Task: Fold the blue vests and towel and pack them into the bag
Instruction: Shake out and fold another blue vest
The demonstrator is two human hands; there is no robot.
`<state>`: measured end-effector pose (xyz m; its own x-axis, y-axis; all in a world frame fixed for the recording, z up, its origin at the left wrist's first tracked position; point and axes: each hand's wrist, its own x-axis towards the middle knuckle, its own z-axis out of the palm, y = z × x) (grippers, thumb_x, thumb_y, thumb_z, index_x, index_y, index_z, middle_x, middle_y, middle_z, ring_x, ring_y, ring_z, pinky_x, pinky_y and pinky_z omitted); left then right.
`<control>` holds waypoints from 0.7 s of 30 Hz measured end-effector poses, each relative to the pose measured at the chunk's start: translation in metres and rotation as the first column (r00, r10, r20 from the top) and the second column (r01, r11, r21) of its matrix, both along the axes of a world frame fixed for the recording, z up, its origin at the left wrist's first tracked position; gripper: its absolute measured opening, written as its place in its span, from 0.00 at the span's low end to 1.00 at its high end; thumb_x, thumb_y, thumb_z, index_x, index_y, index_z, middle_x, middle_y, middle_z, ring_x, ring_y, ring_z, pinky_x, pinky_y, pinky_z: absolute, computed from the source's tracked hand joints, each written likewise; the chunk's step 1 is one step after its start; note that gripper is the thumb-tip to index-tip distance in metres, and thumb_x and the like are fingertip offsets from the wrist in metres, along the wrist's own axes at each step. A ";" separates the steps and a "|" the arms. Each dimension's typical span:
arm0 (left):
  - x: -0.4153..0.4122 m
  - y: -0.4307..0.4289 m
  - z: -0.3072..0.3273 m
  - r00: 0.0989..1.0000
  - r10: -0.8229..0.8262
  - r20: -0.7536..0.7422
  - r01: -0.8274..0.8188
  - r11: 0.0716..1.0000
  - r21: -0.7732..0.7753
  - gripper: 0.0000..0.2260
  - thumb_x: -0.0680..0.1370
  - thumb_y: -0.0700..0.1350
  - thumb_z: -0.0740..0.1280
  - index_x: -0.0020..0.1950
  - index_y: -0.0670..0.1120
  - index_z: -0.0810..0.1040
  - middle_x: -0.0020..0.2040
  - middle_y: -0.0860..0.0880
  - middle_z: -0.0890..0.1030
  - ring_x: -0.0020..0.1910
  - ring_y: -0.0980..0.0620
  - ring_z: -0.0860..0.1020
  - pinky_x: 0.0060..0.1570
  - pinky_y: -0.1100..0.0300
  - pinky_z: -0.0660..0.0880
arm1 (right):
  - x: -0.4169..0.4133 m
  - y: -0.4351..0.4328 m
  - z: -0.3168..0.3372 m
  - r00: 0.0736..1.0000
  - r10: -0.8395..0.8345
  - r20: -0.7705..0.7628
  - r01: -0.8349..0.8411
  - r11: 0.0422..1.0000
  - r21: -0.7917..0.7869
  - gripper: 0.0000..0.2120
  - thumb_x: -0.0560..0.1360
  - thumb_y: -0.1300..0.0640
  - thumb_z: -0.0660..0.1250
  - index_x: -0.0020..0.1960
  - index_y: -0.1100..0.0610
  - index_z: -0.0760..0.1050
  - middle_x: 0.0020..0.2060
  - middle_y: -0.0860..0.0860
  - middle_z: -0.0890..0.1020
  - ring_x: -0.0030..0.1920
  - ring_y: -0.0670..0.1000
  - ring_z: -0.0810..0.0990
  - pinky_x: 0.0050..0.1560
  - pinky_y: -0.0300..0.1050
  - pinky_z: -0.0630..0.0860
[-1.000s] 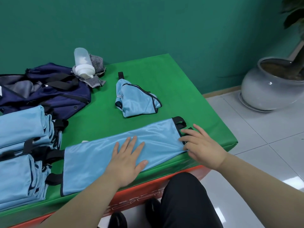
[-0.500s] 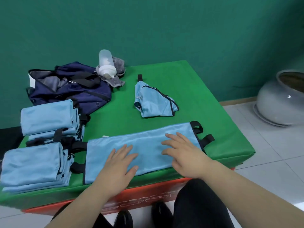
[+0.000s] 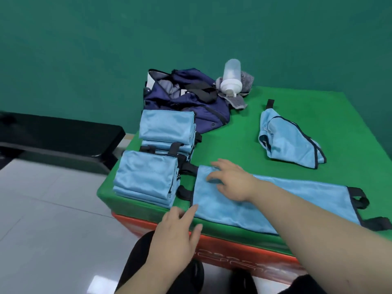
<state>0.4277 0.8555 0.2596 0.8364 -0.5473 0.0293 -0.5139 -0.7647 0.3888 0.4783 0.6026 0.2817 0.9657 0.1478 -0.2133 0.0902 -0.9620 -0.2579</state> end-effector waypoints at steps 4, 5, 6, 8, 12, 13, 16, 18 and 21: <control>0.001 -0.006 -0.005 0.997 0.053 -0.059 -0.053 0.999 0.005 0.25 0.81 0.65 0.52 0.78 0.63 0.54 0.56 0.55 0.70 0.56 0.54 0.71 0.52 0.58 0.73 | 0.022 0.008 0.004 0.997 0.004 -0.082 -0.002 1.000 0.026 0.22 0.76 0.59 0.61 0.67 0.43 0.72 0.72 0.51 0.69 0.73 0.56 0.65 0.71 0.54 0.62; 0.002 -0.007 -0.006 0.994 0.069 -0.082 -0.070 0.998 -0.001 0.24 0.81 0.65 0.52 0.77 0.63 0.56 0.55 0.55 0.71 0.56 0.54 0.71 0.52 0.58 0.74 | 0.025 0.009 0.005 0.997 0.017 -0.071 -0.016 1.000 0.010 0.21 0.75 0.59 0.61 0.65 0.43 0.73 0.68 0.49 0.72 0.70 0.55 0.67 0.68 0.52 0.63; 0.003 -0.008 -0.006 0.991 0.085 -0.104 -0.087 0.996 -0.017 0.24 0.81 0.65 0.52 0.76 0.63 0.58 0.54 0.55 0.72 0.55 0.54 0.72 0.52 0.57 0.75 | 0.027 0.010 0.005 0.998 0.031 -0.060 -0.031 0.999 -0.011 0.20 0.75 0.59 0.62 0.64 0.43 0.74 0.65 0.48 0.73 0.67 0.54 0.69 0.65 0.52 0.64; 0.006 -0.011 -0.007 0.984 0.112 -0.139 -0.120 0.991 -0.051 0.22 0.80 0.66 0.54 0.73 0.63 0.63 0.52 0.57 0.73 0.53 0.55 0.74 0.50 0.56 0.76 | 0.031 0.011 0.006 0.998 0.053 -0.036 -0.054 0.997 -0.048 0.17 0.74 0.58 0.63 0.60 0.43 0.76 0.59 0.48 0.75 0.62 0.53 0.71 0.62 0.52 0.64; 0.012 -0.021 -0.006 0.971 0.184 -0.152 -0.197 0.977 -0.076 0.16 0.80 0.63 0.59 0.66 0.61 0.71 0.49 0.58 0.76 0.49 0.57 0.76 0.45 0.57 0.77 | 0.038 0.015 0.007 0.999 0.037 -0.006 -0.037 0.998 -0.054 0.15 0.75 0.59 0.62 0.56 0.44 0.78 0.47 0.44 0.75 0.56 0.51 0.74 0.59 0.50 0.64; 0.013 -0.023 -0.005 0.969 0.199 -0.146 -0.212 0.974 -0.077 0.14 0.80 0.61 0.60 0.63 0.60 0.72 0.48 0.57 0.76 0.47 0.57 0.76 0.43 0.57 0.77 | 0.039 0.016 0.008 1.000 0.028 -0.013 -0.029 0.999 -0.039 0.15 0.75 0.60 0.63 0.56 0.44 0.78 0.46 0.43 0.75 0.54 0.50 0.75 0.60 0.50 0.63; 0.016 -0.027 0.000 0.963 0.223 -0.152 -0.237 0.968 -0.080 0.09 0.81 0.56 0.62 0.59 0.59 0.76 0.44 0.57 0.75 0.43 0.56 0.76 0.40 0.59 0.75 | 0.038 0.014 0.014 0.999 -0.011 -0.035 0.013 0.999 0.053 0.14 0.73 0.61 0.64 0.53 0.46 0.78 0.49 0.44 0.79 0.49 0.48 0.75 0.62 0.47 0.65; 0.018 -0.028 0.003 0.965 0.217 -0.151 -0.233 0.967 -0.103 0.08 0.80 0.52 0.63 0.58 0.57 0.77 0.44 0.57 0.74 0.41 0.56 0.76 0.40 0.60 0.75 | 0.035 0.010 0.023 0.998 -0.028 -0.064 0.034 0.994 0.102 0.12 0.72 0.62 0.65 0.51 0.48 0.78 0.51 0.47 0.80 0.49 0.49 0.75 0.57 0.45 0.71; 0.020 -0.028 0.014 0.970 0.190 -0.152 -0.215 0.961 -0.174 0.07 0.81 0.50 0.64 0.58 0.56 0.76 0.43 0.60 0.72 0.37 0.58 0.75 0.37 0.67 0.70 | 0.026 0.006 0.043 0.993 -0.108 -0.055 0.117 0.974 0.195 0.10 0.72 0.63 0.67 0.47 0.48 0.78 0.49 0.46 0.78 0.48 0.51 0.79 0.51 0.45 0.76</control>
